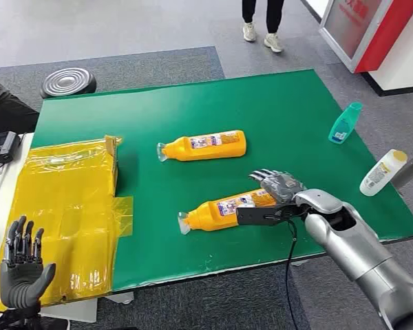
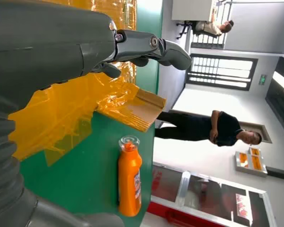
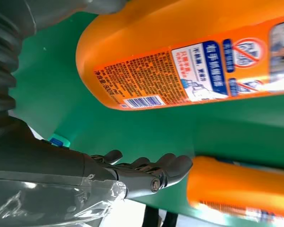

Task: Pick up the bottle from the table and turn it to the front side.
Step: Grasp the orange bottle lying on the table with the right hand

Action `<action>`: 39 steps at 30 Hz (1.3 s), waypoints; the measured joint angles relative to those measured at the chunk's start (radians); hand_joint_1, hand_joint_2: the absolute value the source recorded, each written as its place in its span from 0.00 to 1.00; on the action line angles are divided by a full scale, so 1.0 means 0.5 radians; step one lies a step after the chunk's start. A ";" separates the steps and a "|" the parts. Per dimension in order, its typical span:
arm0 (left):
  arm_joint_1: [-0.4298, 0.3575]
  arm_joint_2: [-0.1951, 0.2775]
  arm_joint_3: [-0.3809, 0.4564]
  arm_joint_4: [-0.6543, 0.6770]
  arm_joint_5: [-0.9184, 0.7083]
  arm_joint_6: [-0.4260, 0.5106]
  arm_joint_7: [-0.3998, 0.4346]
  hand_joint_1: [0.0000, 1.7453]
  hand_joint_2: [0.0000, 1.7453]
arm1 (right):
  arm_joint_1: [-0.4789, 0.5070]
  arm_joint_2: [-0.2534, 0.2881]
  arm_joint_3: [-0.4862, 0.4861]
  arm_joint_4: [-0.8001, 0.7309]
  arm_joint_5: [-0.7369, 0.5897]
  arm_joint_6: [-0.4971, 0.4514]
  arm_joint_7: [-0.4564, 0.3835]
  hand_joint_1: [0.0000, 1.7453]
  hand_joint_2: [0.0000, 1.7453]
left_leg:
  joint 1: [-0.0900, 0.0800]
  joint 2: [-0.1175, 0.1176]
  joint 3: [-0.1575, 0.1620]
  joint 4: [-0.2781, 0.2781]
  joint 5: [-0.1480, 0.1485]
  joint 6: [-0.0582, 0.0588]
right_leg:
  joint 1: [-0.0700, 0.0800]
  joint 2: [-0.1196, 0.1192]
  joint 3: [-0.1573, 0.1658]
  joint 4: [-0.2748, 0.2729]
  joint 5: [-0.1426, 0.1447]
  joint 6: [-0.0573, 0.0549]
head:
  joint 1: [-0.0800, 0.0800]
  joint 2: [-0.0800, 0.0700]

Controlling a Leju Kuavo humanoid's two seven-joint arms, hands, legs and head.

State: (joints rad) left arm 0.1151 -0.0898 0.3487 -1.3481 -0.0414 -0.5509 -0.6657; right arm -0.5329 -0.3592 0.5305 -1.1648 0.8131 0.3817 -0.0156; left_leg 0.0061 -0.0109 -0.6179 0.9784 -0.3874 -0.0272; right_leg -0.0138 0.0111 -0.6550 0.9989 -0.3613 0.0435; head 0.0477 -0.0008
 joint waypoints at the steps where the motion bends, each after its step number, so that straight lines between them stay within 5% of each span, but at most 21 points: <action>1: -0.001 0.001 -0.002 0.003 0.000 0.000 0.000 0.00 1.00 | -0.011 0.000 0.011 0.016 -0.005 0.002 0.000 0.00 1.00 | 0.000 0.000 0.000 0.000 0.000 0.000 | 0.000 0.000 0.000 0.000 0.000 0.000 | 0.000 0.000; 15: -0.039 0.017 -0.055 0.065 0.018 0.001 0.000 0.00 1.00 | -0.186 0.004 0.240 0.282 -0.074 0.079 0.007 0.03 1.00 | 0.000 0.000 -0.001 0.000 -0.001 0.001 | 0.000 0.000 0.000 0.000 -0.001 0.001 | 0.000 0.000; 19: -0.054 0.023 -0.075 0.079 0.023 0.003 0.000 0.00 1.00 | -0.212 0.015 0.296 0.356 -0.131 0.096 0.002 1.00 1.00 | 0.000 0.000 -0.001 0.000 -0.001 0.000 | 0.000 0.000 0.000 0.000 0.000 0.001 | 0.000 0.000; 39: -0.072 0.046 -0.102 0.132 0.040 0.025 0.000 0.00 1.00 | -0.259 0.013 0.422 0.447 -0.278 0.007 -0.014 1.00 1.00 | 0.000 0.000 0.000 0.000 0.000 0.000 | 0.000 0.000 0.000 0.000 0.000 0.001 | 0.000 0.000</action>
State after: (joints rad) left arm 0.0793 -0.0669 0.2975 -1.2822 -0.0214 -0.5382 -0.6658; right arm -0.6625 -0.3529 0.7414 -0.9412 0.6739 0.3850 -0.0229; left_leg 0.0061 -0.0111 -0.6178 0.9784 -0.3875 -0.0271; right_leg -0.0138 0.0112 -0.6551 0.9989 -0.3615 0.0438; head 0.0475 -0.0009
